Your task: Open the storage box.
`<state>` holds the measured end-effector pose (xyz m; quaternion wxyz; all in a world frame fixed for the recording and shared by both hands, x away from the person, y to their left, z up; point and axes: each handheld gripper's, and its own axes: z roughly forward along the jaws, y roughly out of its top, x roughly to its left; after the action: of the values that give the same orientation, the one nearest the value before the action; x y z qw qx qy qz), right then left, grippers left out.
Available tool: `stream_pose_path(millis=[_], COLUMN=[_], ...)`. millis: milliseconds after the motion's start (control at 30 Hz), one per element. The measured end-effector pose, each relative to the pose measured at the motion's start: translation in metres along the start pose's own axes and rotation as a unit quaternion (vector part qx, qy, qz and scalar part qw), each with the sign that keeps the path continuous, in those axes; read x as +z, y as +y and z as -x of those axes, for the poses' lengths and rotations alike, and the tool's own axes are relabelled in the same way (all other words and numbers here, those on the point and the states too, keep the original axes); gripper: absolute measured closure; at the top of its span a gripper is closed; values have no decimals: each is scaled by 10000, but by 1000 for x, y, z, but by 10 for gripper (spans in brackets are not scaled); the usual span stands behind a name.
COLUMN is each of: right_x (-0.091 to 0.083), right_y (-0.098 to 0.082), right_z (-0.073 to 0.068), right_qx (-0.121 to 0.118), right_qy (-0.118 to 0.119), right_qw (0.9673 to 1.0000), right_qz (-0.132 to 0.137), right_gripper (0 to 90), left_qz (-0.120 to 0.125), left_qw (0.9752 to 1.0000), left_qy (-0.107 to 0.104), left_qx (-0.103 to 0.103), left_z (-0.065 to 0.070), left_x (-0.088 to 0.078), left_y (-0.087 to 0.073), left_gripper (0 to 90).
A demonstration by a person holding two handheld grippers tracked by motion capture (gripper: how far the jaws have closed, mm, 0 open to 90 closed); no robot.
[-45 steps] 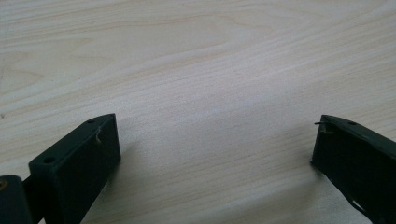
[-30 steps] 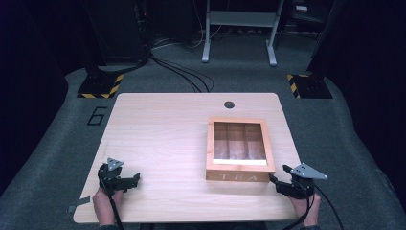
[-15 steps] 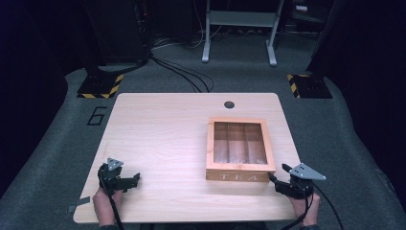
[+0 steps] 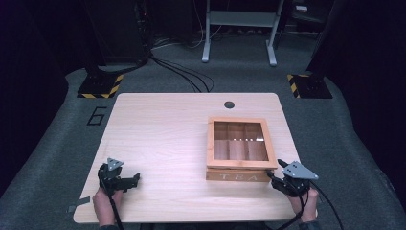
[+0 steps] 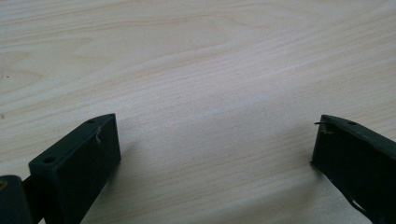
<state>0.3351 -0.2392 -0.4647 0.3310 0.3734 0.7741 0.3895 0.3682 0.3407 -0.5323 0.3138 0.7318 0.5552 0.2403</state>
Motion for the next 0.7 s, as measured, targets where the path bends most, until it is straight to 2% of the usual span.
stream_pose_path(millis=[300,467,700], right_x=[-5,-5,-7], right_y=[15,25,33], right_z=[0,-2,2], right_qx=[-179,-451,-536], right_qy=[-143,-284,-319], right_qw=[9995,9982,9974], right_qz=[197,258,360], right_gripper=[441,421,434], left_qz=[0,3,1], left_qw=[10000,10000,10000], left_qy=[0,-4,0], left_qx=[1,-4,1], left_z=[0,0,0], left_x=[0,0,0], left_y=[0,0,0], left_gripper=[8,9,8])
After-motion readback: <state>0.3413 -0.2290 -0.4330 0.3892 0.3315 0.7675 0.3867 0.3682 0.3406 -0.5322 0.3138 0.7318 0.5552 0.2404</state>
